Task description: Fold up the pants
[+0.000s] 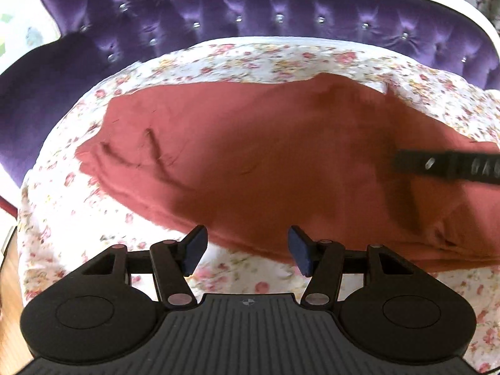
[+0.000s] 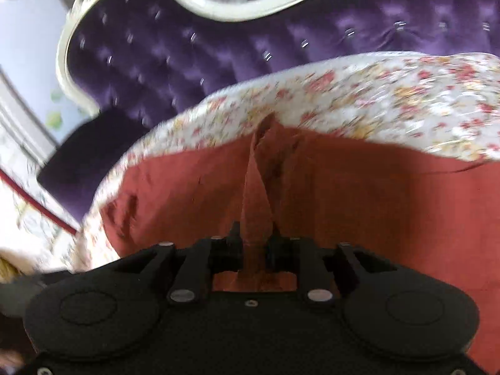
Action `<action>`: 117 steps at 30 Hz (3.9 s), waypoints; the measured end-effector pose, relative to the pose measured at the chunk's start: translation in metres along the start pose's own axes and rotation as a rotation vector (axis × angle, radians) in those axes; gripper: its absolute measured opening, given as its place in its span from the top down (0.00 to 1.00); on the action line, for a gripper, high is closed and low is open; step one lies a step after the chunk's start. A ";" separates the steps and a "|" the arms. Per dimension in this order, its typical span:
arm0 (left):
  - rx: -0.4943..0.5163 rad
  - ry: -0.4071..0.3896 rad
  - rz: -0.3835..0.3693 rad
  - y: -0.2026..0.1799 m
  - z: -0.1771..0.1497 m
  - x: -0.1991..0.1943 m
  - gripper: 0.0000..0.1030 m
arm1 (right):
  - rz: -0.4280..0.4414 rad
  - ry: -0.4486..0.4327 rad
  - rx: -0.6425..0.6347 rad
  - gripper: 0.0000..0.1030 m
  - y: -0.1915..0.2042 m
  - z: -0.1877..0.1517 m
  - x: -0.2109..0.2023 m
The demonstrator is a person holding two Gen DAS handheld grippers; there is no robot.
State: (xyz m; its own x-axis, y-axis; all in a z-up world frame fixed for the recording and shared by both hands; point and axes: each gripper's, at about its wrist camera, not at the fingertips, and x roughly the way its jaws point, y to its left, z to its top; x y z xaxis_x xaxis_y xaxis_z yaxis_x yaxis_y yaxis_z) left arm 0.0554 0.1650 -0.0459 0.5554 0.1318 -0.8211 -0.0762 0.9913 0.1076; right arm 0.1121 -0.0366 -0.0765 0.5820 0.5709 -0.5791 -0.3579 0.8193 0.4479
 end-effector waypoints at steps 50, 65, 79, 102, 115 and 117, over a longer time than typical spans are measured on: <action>0.097 0.008 -0.111 -0.086 -0.003 0.031 0.41 | -0.417 -0.190 0.020 0.73 -0.102 -0.025 -0.097; 0.074 -0.053 -0.110 -0.062 -0.006 0.016 0.42 | -0.345 -0.076 -0.126 0.73 -0.048 -0.081 -0.105; -0.254 -0.015 0.084 0.093 0.021 0.052 0.43 | -0.189 -0.115 -0.237 0.73 0.018 -0.012 -0.042; -0.368 -0.021 0.015 0.125 0.013 0.076 0.27 | -0.256 -0.113 -0.214 0.92 0.012 0.061 0.119; -0.428 -0.023 0.017 0.136 0.019 0.082 0.11 | -0.269 -0.165 -0.210 0.94 0.009 0.057 0.124; -0.432 -0.016 0.022 0.140 0.023 0.086 0.06 | -0.291 -0.166 -0.235 0.94 0.014 0.055 0.126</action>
State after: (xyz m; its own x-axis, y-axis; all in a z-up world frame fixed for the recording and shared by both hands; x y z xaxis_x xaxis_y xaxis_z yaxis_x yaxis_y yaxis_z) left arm 0.1113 0.3153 -0.0884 0.5625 0.1568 -0.8118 -0.4262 0.8964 -0.1222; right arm 0.2208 0.0433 -0.1055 0.7867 0.3125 -0.5324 -0.3068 0.9463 0.1021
